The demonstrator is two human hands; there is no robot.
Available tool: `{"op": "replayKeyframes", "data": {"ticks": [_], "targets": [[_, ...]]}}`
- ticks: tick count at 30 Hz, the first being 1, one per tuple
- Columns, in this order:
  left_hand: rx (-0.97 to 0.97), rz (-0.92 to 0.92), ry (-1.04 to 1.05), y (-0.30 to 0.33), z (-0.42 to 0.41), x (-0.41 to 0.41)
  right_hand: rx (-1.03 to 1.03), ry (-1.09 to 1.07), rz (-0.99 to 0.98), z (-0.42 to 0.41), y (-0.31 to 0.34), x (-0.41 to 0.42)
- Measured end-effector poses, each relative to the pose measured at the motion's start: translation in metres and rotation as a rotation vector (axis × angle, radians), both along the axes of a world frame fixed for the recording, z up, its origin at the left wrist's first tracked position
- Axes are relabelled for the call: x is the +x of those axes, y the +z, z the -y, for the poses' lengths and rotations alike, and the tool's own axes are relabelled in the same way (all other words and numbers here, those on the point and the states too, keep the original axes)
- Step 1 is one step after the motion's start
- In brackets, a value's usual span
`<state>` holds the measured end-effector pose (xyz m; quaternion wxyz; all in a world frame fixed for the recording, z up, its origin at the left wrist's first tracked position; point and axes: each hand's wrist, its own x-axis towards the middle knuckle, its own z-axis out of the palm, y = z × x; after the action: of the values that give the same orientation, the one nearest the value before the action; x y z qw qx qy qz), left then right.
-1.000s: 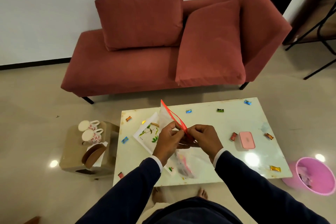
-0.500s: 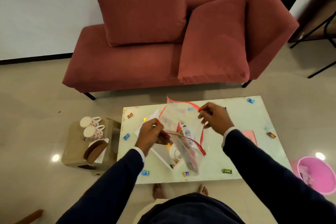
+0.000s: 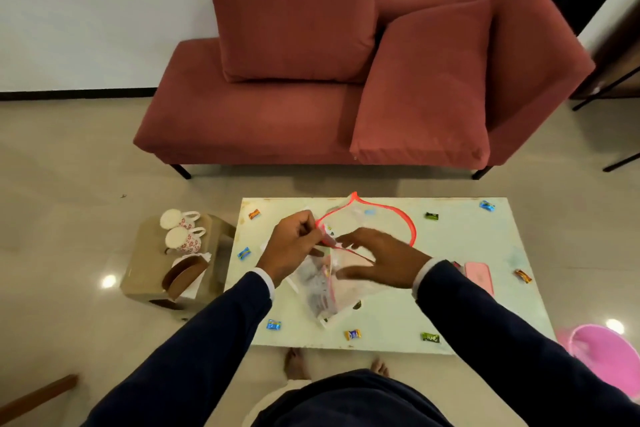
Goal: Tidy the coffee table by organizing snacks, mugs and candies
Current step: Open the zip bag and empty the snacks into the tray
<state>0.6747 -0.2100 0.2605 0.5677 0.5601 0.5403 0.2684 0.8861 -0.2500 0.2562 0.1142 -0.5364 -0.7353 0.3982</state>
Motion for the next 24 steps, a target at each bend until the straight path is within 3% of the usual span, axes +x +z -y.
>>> {"op": "replayKeyframes", "data": {"ticks": [2, 5, 8, 10, 12, 16, 21, 24], "targets": [[0.064, 0.095, 0.009, 0.008, -0.007, -0.004, -0.056, 0.057, 0.048, -0.007, -0.007, -0.013], [0.125, 0.243, 0.020, 0.024, -0.018, -0.022, -0.193, -0.153, -0.335, -0.025, 0.002, -0.018], [0.151, 0.168, 0.118, 0.013, -0.022, -0.039, -0.281, -0.199, -0.611, -0.038, 0.024, -0.018], [0.015, 0.101, 0.322, -0.008, -0.016, -0.045, -0.320, -0.198, -0.749, -0.044, 0.040, -0.020], [-0.256, 0.175, 0.517, -0.030, -0.009, -0.046, -0.378, -0.220, -0.889, -0.049, 0.058, -0.019], [-0.549, 0.268, 0.549, -0.059, 0.008, -0.037, -0.453, -0.150, -1.165, -0.049, 0.098, -0.011], [-0.581, 0.781, 0.360, -0.065, 0.021, 0.009, -0.428, -0.229, -1.443, -0.046, 0.134, 0.003], [-0.581, 0.964, 0.304, -0.064, 0.025, 0.041, -0.314, -0.351, -1.545, -0.040, 0.138, 0.018]]}}
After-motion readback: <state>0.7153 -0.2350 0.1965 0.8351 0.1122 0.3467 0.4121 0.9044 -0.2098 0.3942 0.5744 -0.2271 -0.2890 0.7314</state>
